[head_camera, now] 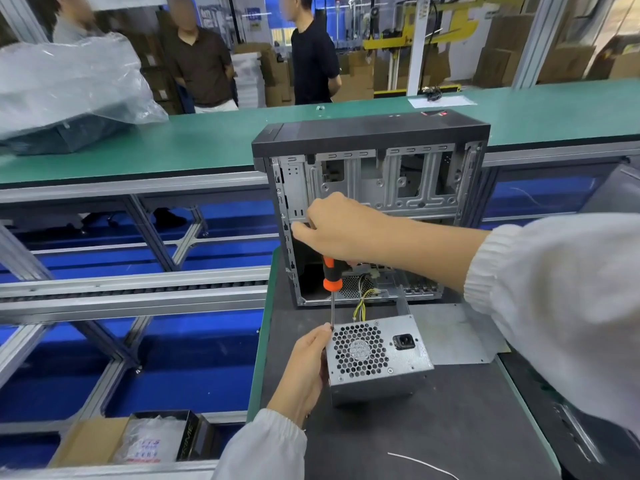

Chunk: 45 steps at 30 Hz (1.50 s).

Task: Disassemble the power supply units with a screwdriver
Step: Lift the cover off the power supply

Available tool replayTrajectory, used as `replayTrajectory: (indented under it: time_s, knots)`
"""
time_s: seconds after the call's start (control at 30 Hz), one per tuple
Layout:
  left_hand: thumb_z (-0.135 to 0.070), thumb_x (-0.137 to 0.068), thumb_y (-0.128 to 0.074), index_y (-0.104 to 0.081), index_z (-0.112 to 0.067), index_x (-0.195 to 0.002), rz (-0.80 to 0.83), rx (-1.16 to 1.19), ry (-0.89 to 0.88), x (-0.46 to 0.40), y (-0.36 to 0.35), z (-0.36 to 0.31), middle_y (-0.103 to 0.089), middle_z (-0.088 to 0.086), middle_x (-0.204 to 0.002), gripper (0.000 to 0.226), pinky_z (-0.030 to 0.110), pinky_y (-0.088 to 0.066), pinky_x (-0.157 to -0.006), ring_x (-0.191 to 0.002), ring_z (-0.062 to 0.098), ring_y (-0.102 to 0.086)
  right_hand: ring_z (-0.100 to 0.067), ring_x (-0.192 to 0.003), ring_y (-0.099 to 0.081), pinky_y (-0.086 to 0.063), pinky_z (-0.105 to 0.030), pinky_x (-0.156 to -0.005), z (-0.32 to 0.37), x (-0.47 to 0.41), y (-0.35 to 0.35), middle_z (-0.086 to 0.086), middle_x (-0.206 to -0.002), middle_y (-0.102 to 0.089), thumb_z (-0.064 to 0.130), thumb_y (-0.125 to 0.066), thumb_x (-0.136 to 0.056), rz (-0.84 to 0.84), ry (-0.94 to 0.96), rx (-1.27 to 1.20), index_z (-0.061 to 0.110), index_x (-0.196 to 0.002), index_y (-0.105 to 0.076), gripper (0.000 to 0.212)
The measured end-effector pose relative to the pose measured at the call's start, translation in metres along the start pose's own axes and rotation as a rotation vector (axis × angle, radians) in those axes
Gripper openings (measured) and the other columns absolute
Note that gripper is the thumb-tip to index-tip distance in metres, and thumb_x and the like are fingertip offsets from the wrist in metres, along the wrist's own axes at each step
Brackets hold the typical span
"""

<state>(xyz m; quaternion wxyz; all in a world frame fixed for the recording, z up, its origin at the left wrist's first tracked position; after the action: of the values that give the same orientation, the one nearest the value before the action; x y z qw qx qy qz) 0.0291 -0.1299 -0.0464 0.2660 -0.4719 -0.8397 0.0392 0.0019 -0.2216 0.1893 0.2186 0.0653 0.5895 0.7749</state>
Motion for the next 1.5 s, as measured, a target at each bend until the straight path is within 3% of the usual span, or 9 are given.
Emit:
replayTrajectory:
  time_s: [0.13, 0.43, 0.73, 0.83, 1.0, 1.13, 1.23, 1.37, 1.5]
  knots:
    - [-0.023, -0.105, -0.041, -0.066, -0.002, -0.110, 0.010, -0.005, -0.007, 0.002, 0.000, -0.001, -0.072, 0.019, -0.106, 0.033, 0.048, -0.057, -0.084, -0.101, 0.034, -0.069, -0.013, -0.028, -0.052, -0.037, -0.017, -0.030, -0.009, 0.008, -0.001, -0.003, -0.048, -0.054, 0.028, -0.050, -0.092, -0.057, -0.140, -0.196, 0.009, -0.063, -0.043, 0.034]
    - [-0.024, -0.104, -0.043, -0.066, -0.002, -0.107, -0.035, 0.006, -0.006, 0.005, -0.003, -0.003, -0.072, 0.020, -0.105, 0.032, 0.042, -0.059, -0.078, -0.097, 0.032, -0.070, -0.016, -0.053, -0.044, -0.029, -0.026, -0.047, -0.009, 0.015, 0.014, -0.001, -0.063, -0.047, 0.063, -0.031, -0.095, 0.069, -0.087, 0.436, 0.014, -0.064, -0.040, 0.059]
    - [-0.024, -0.105, -0.041, -0.063, 0.000, -0.113, -0.037, 0.020, 0.016, 0.009, -0.004, -0.005, -0.072, 0.019, -0.107, 0.033, 0.039, -0.059, -0.071, -0.096, 0.030, -0.071, -0.017, -0.068, -0.062, -0.054, -0.027, -0.055, -0.007, 0.018, 0.028, 0.005, -0.078, -0.054, 0.019, -0.062, -0.092, 0.471, 0.085, 0.142, 0.015, -0.099, -0.054, 0.011]
    - [-0.024, -0.105, -0.039, -0.062, -0.005, -0.117, -0.003, -0.037, -0.006, 0.009, -0.003, -0.007, -0.070, 0.018, -0.112, 0.033, 0.048, -0.057, -0.086, -0.102, 0.031, -0.069, -0.012, -0.072, -0.062, -0.055, -0.022, -0.054, -0.008, 0.016, 0.025, 0.003, -0.096, -0.052, -0.007, -0.061, -0.085, 0.575, 0.047, -0.002, 0.012, -0.102, -0.059, 0.025]
    - [-0.026, -0.107, -0.032, -0.058, -0.028, -0.123, 0.047, -0.070, -0.076, 0.013, -0.004, -0.012, -0.068, 0.010, -0.117, 0.030, 0.051, -0.052, -0.092, -0.105, 0.026, -0.065, -0.011, -0.049, -0.067, -0.054, -0.025, -0.056, -0.006, 0.013, 0.019, 0.002, -0.078, -0.069, 0.060, -0.054, -0.087, 0.415, 0.036, 0.101, 0.012, -0.095, -0.057, 0.049]
    - [-0.032, -0.107, -0.031, -0.063, -0.015, -0.117, 0.087, -0.100, -0.071, 0.012, -0.003, -0.011, -0.069, 0.011, -0.119, 0.038, 0.043, -0.055, -0.084, -0.100, 0.024, -0.067, -0.021, -0.063, -0.057, -0.047, -0.032, -0.059, 0.004, 0.010, 0.005, -0.007, -0.077, -0.064, 0.038, -0.038, -0.102, 0.121, 0.163, 0.288, 0.008, -0.087, -0.051, 0.035]
    - [-0.033, -0.106, -0.032, -0.065, -0.016, -0.113, 0.085, -0.102, -0.074, 0.009, -0.002, -0.013, -0.070, 0.010, -0.115, 0.037, 0.040, -0.057, -0.080, -0.097, 0.023, -0.067, -0.023, -0.076, -0.054, -0.047, -0.036, -0.068, 0.006, 0.009, 0.011, -0.004, -0.091, -0.052, 0.021, -0.046, -0.097, 0.257, 0.202, 0.189, 0.015, -0.106, -0.045, 0.011]
    - [-0.033, -0.106, -0.033, -0.065, -0.015, -0.116, 0.094, -0.112, -0.075, 0.007, -0.002, -0.014, -0.071, 0.009, -0.116, 0.038, 0.042, -0.057, -0.082, -0.101, 0.024, -0.068, -0.020, -0.082, -0.059, -0.048, -0.030, -0.066, 0.003, 0.008, 0.022, -0.005, -0.102, -0.060, 0.035, -0.064, -0.089, 0.487, 0.093, 0.122, 0.017, -0.115, -0.048, 0.035]
    - [-0.032, -0.106, -0.034, -0.066, -0.014, -0.110, 0.092, -0.136, -0.081, 0.008, -0.004, -0.014, -0.071, 0.010, -0.112, 0.037, 0.044, -0.055, -0.081, -0.095, 0.025, -0.067, -0.021, -0.067, -0.068, -0.046, -0.027, -0.056, -0.003, 0.007, 0.026, -0.002, -0.065, -0.069, 0.054, -0.055, -0.090, 0.479, -0.047, 0.232, 0.009, -0.090, -0.052, 0.045]
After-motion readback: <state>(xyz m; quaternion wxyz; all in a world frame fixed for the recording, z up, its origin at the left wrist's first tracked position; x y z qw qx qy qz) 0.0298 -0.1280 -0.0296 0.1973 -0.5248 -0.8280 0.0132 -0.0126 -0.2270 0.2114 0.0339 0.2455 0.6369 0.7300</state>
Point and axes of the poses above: each hand's wrist, its own x-axis away from the middle knuckle, its own y-axis out of the back of the hand, z = x × y, the point moved 4 cm from there along -x, towards the middle knuckle
